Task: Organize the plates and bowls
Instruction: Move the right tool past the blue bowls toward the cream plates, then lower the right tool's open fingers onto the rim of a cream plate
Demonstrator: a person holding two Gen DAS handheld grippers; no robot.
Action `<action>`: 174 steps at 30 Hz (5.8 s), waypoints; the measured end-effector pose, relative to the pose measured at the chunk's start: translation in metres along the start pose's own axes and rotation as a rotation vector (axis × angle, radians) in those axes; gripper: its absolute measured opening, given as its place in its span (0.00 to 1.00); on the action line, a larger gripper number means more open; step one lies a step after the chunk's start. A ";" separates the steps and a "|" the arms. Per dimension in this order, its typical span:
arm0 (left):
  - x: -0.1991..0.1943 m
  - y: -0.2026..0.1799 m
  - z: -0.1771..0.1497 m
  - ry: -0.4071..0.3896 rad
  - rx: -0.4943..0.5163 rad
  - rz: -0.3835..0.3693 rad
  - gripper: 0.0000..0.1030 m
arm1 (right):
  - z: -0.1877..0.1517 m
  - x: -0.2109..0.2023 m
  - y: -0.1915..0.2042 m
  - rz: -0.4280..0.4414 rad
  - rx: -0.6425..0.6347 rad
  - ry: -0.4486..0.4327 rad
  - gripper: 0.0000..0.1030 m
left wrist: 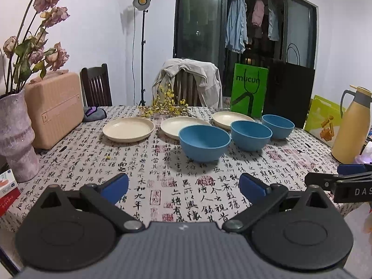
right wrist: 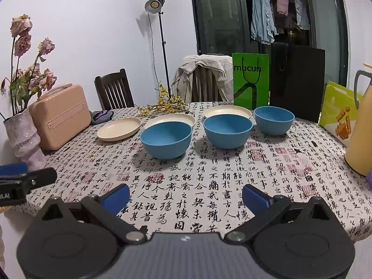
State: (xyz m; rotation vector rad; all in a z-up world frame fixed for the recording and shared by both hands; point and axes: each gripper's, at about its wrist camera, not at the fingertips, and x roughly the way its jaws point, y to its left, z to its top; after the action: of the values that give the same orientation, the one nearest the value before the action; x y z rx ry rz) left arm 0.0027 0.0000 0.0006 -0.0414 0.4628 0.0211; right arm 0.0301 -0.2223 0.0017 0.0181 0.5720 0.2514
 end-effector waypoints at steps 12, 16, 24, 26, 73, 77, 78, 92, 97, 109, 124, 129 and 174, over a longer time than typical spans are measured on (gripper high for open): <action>0.028 0.015 0.009 0.027 -0.034 -0.044 1.00 | 0.012 0.025 0.008 -0.005 -0.036 -0.021 1.00; 0.038 0.022 0.015 0.026 -0.045 -0.051 1.00 | 0.019 0.035 0.007 -0.001 -0.028 -0.021 1.00; 0.060 0.031 0.025 0.035 -0.062 -0.036 1.00 | 0.032 0.061 0.005 0.000 -0.039 -0.020 1.00; 0.066 0.032 0.028 0.037 -0.065 -0.033 1.00 | 0.035 0.066 0.006 -0.002 -0.045 -0.020 1.00; 0.175 0.090 0.086 -0.015 -0.208 0.035 1.00 | 0.119 0.205 0.009 0.086 0.005 -0.062 1.00; 0.186 0.099 0.090 -0.012 -0.234 0.045 1.00 | 0.127 0.221 0.015 0.103 0.006 -0.073 1.00; 0.188 0.100 0.090 -0.013 -0.236 0.047 1.00 | 0.128 0.225 0.017 0.108 0.007 -0.073 1.00; 0.216 0.142 0.102 -0.019 -0.295 0.090 1.00 | 0.147 0.266 0.049 0.144 0.019 -0.083 1.00; 0.228 0.162 0.114 -0.017 -0.325 0.112 1.00 | 0.161 0.276 0.067 0.147 0.021 -0.097 1.00; 0.279 0.216 0.142 0.067 -0.399 0.207 1.00 | 0.190 0.312 0.105 0.117 0.113 -0.068 1.00; 0.358 0.268 0.145 0.143 -0.517 0.333 1.00 | 0.206 0.385 0.158 0.066 0.252 -0.002 1.00; 0.383 0.280 0.132 0.140 -0.542 0.355 1.00 | 0.205 0.415 0.172 0.067 0.271 0.025 1.00; 0.429 0.274 0.080 0.106 -0.454 0.376 0.97 | 0.151 0.525 0.195 0.032 0.024 0.059 0.54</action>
State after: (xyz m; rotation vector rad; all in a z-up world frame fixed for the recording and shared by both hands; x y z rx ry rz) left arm 0.4143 0.2815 -0.1296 -0.4023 0.5595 0.4950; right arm 0.4920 0.1006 -0.1338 0.0435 0.6337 0.2763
